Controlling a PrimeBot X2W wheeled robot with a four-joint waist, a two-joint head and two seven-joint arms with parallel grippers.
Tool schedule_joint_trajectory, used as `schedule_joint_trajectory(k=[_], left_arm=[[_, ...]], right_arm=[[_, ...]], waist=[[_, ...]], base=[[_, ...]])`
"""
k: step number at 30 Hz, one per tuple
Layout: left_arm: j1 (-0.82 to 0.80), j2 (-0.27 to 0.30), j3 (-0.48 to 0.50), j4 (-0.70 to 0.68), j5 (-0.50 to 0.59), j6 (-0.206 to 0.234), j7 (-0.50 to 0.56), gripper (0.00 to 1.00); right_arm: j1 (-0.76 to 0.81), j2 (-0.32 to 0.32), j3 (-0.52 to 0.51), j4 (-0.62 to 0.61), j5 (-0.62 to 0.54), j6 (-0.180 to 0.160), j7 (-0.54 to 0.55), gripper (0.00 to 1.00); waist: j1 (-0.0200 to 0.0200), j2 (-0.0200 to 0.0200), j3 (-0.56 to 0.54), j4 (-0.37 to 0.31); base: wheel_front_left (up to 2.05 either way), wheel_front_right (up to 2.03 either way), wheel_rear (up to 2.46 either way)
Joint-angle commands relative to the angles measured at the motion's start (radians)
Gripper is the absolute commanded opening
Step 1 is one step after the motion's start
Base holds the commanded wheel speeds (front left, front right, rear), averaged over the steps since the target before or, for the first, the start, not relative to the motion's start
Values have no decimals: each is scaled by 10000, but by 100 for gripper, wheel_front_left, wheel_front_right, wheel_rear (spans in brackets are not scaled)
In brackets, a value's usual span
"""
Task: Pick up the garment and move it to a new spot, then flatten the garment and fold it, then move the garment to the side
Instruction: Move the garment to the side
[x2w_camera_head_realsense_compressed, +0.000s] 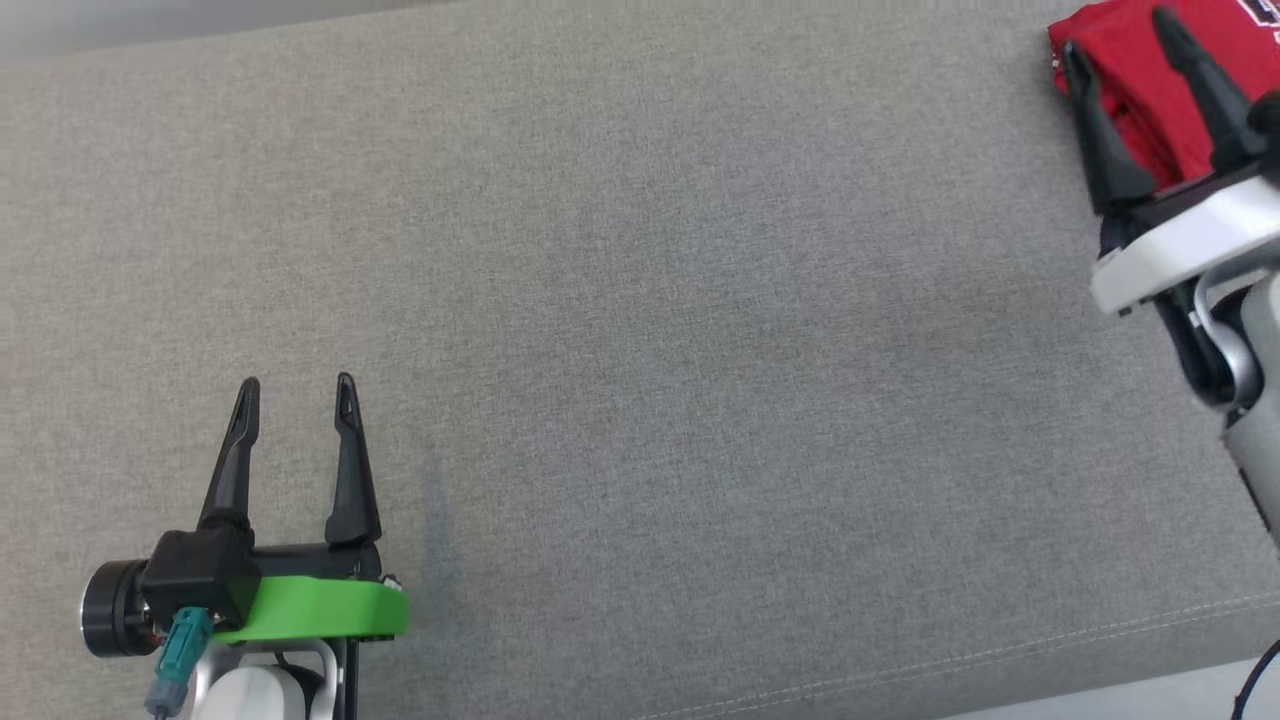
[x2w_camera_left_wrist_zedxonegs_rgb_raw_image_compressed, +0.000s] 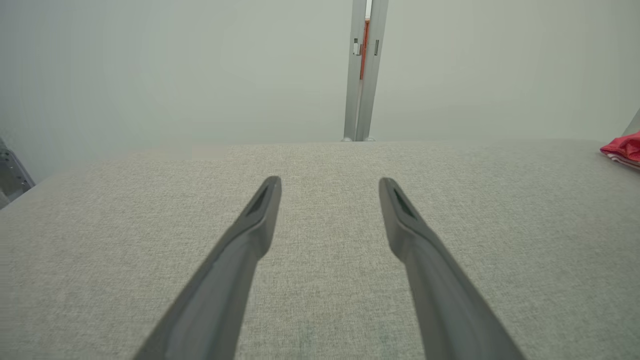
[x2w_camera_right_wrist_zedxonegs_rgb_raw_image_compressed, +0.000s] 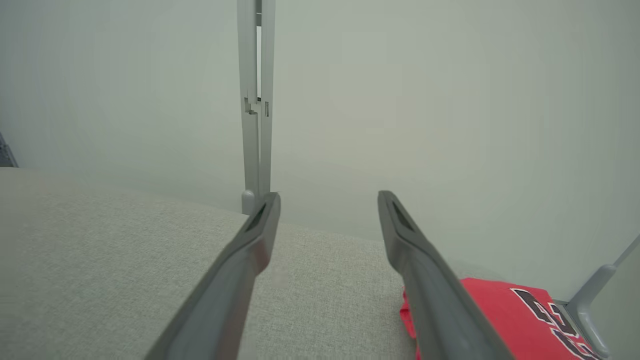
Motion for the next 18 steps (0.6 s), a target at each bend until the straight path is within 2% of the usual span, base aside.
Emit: schedule_joint_trajectory(k=[1,18], left_arm=[[172,11,81,32,-81,-23,6,100],[442,-49,287,509,-209,-281,6,100]], right_arm=[[440,99,-134,-203,-189,-21,-24,100],[4013,1521,-1782,-1884,-788,-21,-24,100]], waist=[[0,0,-338,2],[0,0,-1282,354]], base=[[0,0,0],[0,0,0]])
